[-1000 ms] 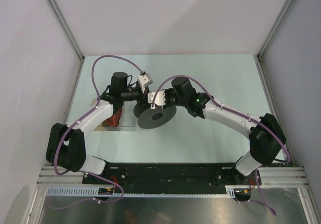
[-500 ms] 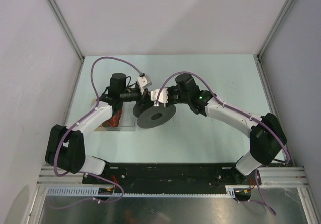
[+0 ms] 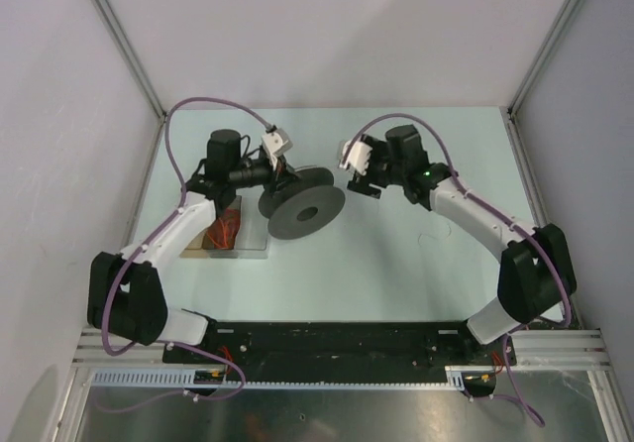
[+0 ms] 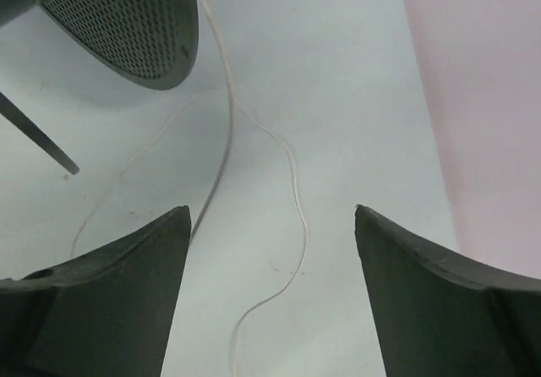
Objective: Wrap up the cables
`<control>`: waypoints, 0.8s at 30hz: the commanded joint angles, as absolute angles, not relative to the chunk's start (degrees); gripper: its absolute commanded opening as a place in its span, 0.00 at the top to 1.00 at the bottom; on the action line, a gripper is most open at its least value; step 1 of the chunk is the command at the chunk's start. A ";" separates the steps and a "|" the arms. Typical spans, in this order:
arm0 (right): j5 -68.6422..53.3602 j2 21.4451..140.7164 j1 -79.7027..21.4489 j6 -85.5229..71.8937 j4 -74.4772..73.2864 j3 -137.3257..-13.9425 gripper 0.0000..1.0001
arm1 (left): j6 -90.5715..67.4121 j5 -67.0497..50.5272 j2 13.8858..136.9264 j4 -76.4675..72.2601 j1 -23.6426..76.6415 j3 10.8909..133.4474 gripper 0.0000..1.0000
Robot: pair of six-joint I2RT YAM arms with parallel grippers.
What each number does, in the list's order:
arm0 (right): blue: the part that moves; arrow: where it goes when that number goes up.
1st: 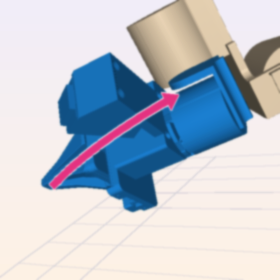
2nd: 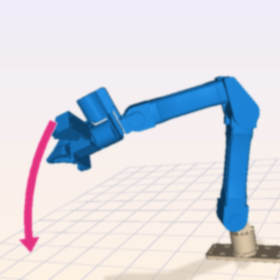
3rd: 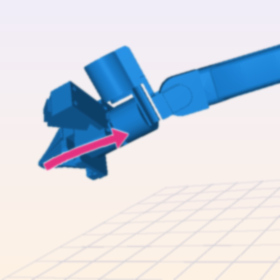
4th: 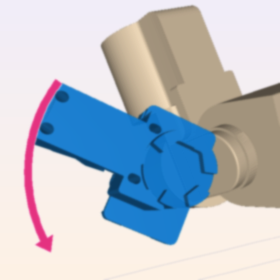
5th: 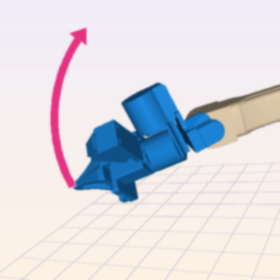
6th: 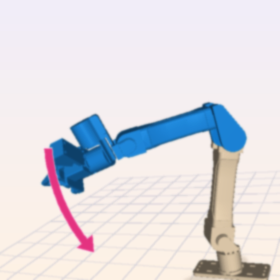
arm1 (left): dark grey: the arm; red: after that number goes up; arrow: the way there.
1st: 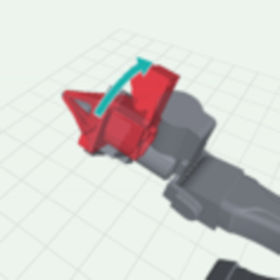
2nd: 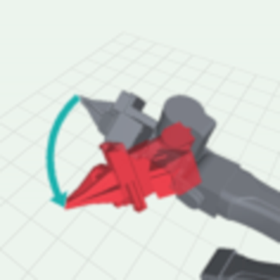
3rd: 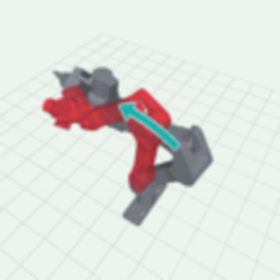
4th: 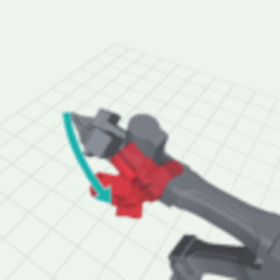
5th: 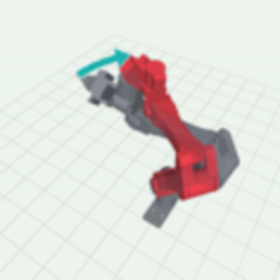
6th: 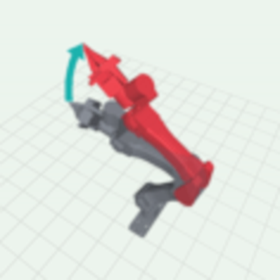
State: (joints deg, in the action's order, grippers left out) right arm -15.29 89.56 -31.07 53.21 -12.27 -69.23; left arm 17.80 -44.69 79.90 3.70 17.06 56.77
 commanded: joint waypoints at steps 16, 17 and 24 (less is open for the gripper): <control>-39.89 74.20 -15.25 30.25 -4.94 -70.32 0.08 | 8.37 -48.35 74.60 1.02 18.67 76.03 1.00; -40.64 73.88 -15.40 29.41 -3.35 -70.31 0.09 | 10.25 -48.83 74.08 1.04 18.83 75.15 1.00; -42.26 71.09 -18.58 28.17 3.82 -70.31 0.15 | 21.39 -51.01 70.91 1.86 20.62 68.32 1.00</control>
State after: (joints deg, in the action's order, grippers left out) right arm -39.31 74.72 -16.60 29.30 -2.59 -69.23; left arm 13.52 -48.34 74.89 4.23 19.35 70.22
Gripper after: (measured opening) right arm 0.856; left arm 0.047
